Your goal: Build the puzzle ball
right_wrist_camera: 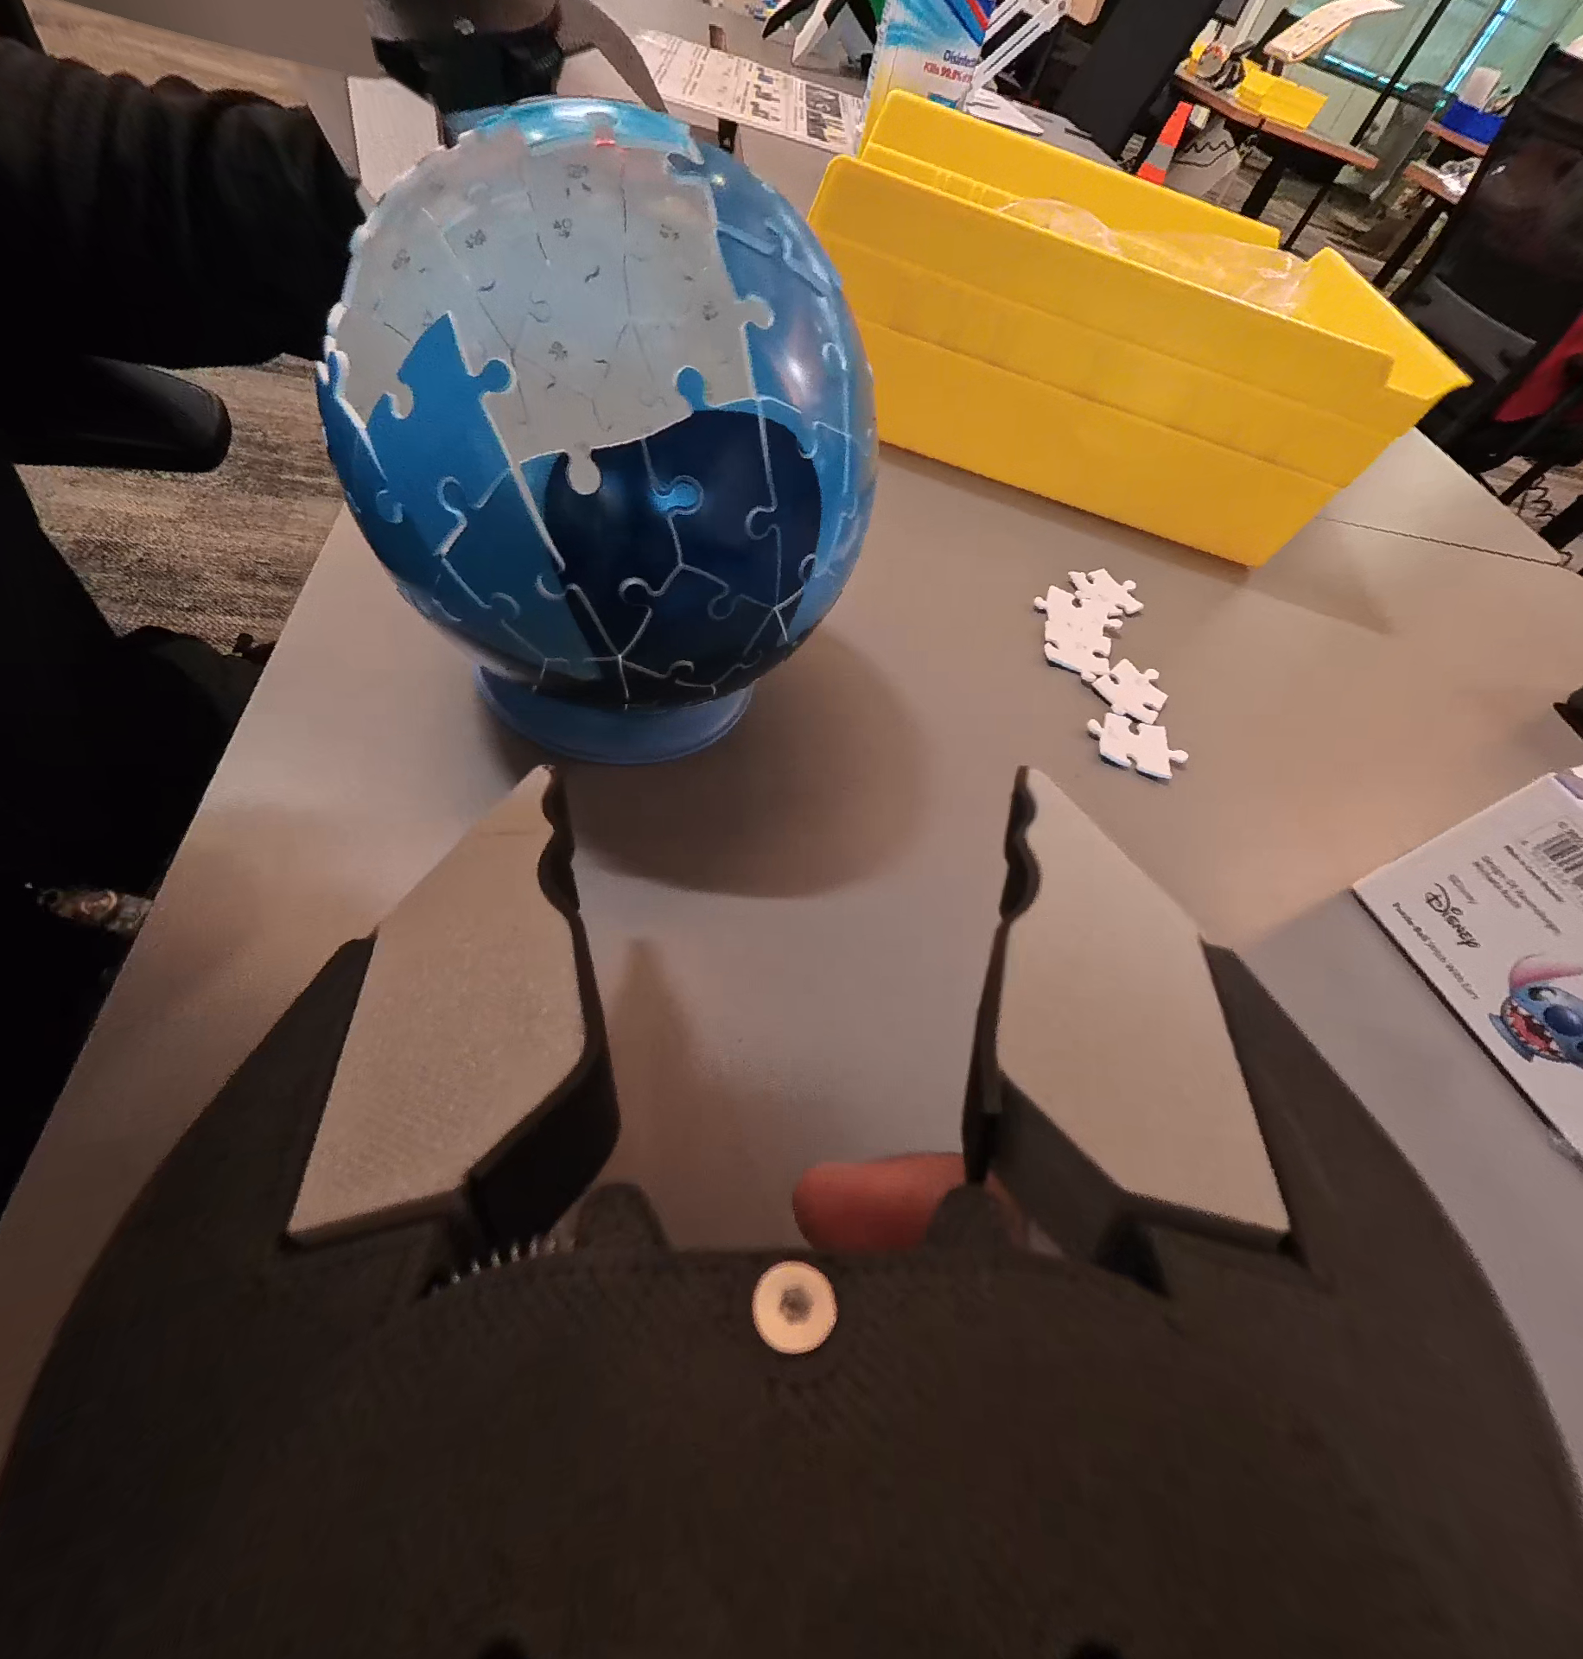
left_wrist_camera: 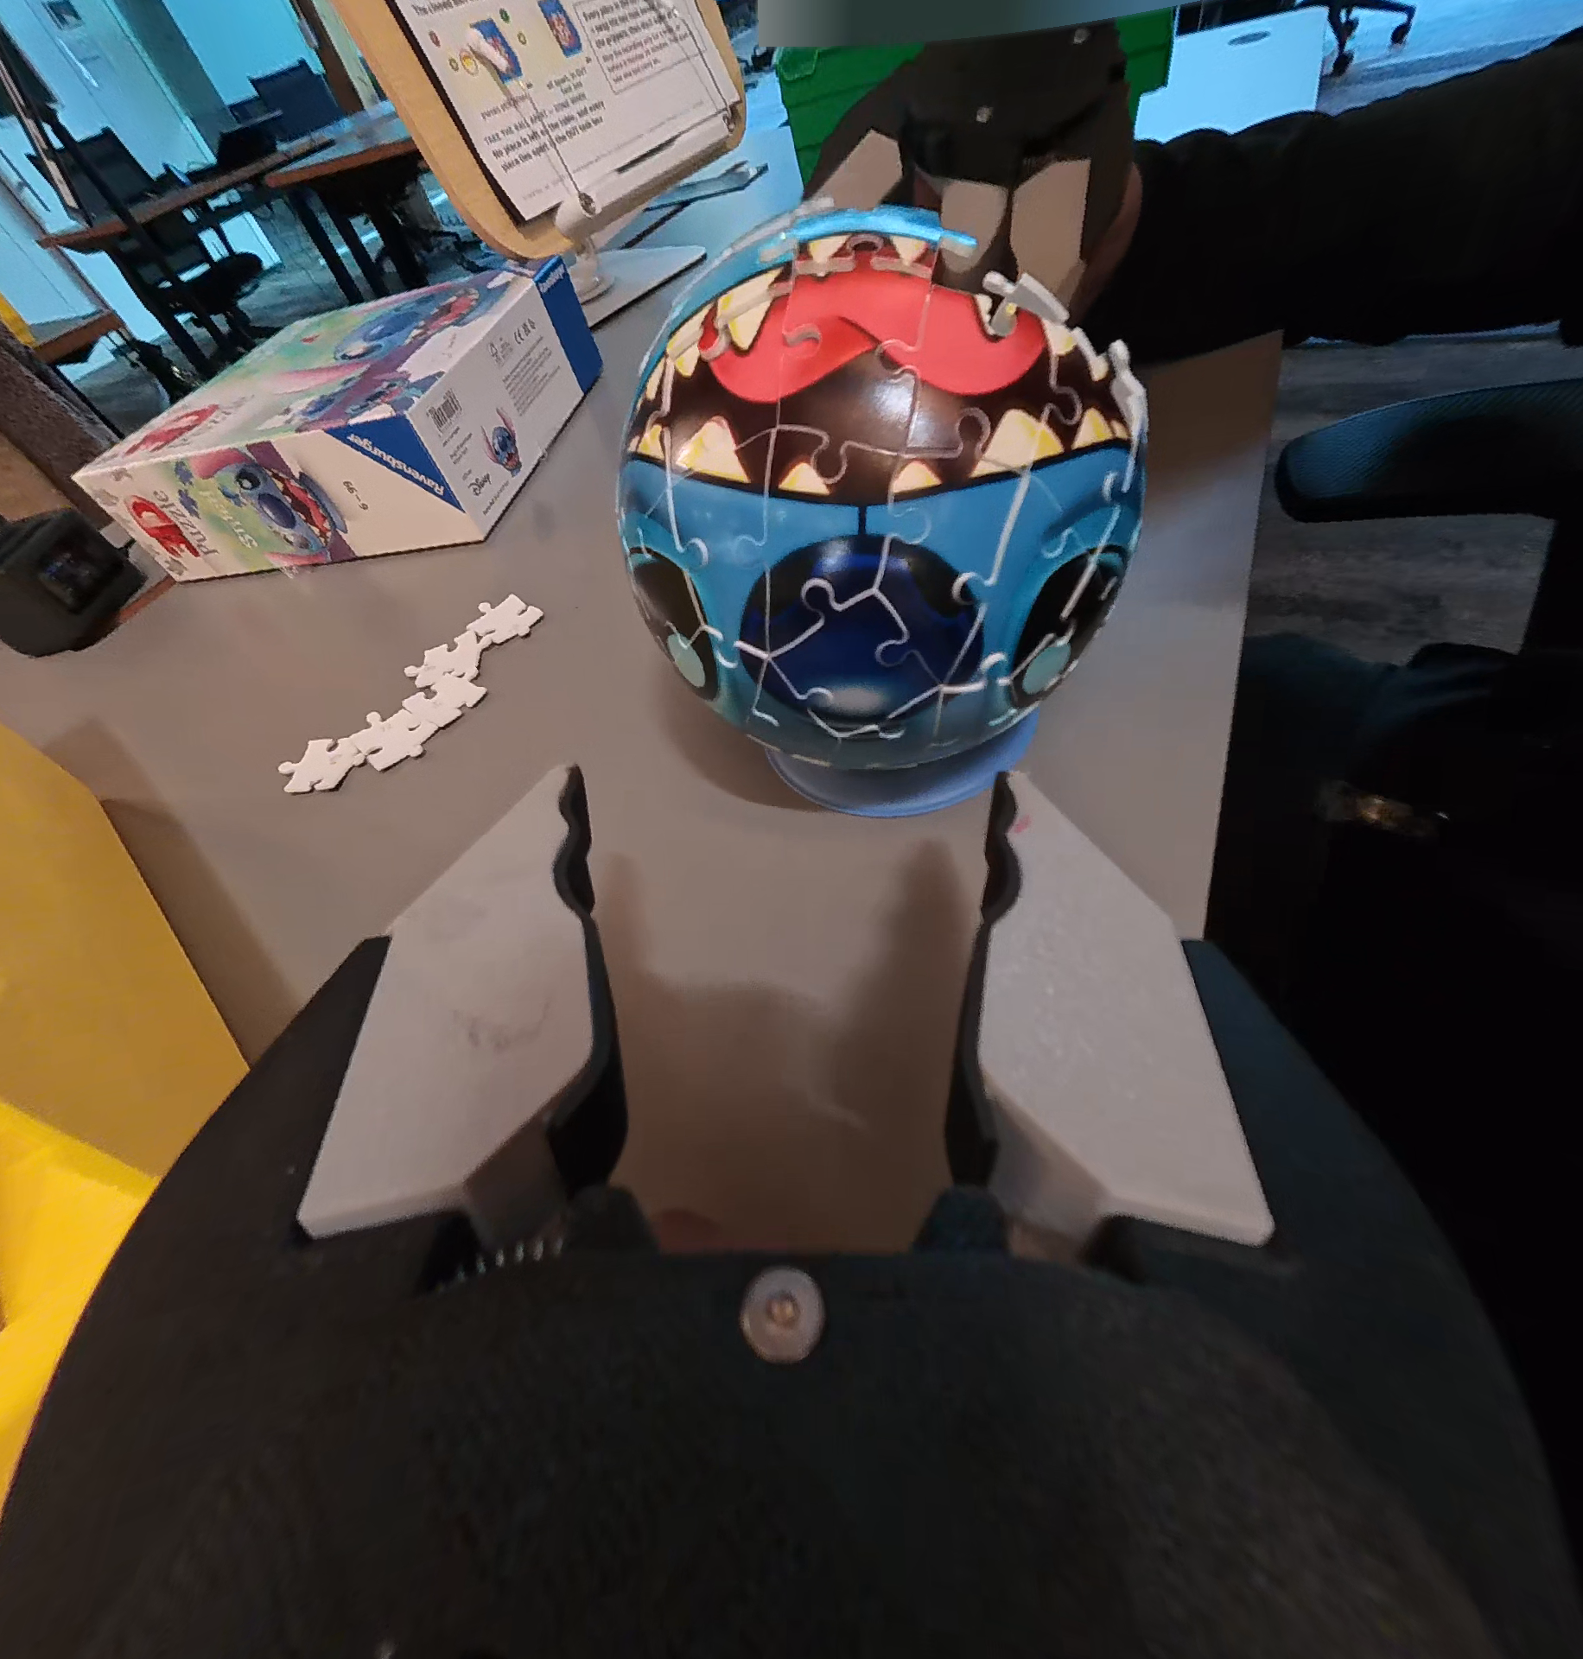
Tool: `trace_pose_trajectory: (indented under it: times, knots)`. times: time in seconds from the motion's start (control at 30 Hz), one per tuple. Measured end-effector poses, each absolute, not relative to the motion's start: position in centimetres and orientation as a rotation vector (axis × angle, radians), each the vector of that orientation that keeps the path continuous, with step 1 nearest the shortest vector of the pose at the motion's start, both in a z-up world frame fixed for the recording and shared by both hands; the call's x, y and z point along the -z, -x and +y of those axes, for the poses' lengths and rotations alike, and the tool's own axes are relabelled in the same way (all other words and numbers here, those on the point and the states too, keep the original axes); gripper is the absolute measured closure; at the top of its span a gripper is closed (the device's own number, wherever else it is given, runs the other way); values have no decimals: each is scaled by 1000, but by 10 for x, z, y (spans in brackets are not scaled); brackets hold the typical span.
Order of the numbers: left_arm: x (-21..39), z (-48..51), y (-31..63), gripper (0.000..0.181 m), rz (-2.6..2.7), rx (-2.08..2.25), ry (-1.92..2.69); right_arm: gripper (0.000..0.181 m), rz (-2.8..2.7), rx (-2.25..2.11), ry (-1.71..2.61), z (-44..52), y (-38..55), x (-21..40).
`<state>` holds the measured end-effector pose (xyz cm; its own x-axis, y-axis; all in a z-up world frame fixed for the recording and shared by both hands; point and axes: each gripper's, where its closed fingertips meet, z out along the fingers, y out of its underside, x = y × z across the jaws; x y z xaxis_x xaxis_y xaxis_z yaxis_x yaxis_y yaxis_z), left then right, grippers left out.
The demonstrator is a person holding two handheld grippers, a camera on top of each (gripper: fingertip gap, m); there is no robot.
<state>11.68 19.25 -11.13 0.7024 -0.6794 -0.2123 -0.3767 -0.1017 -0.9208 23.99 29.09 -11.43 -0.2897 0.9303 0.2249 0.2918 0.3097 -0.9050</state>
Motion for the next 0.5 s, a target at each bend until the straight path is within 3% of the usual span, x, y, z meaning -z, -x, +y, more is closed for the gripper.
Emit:
trace_pose_trajectory:
  times: [0.27, 0.5]
  knots:
    - [121, 196, -122, 96, 927, 165, 1730, 77, -1843, -1027, 1044, 269, -224, 117]
    - [127, 206, -132, 85, 954, 108, 1777, 72, -1891, -991, 959, 259, -207, 120]
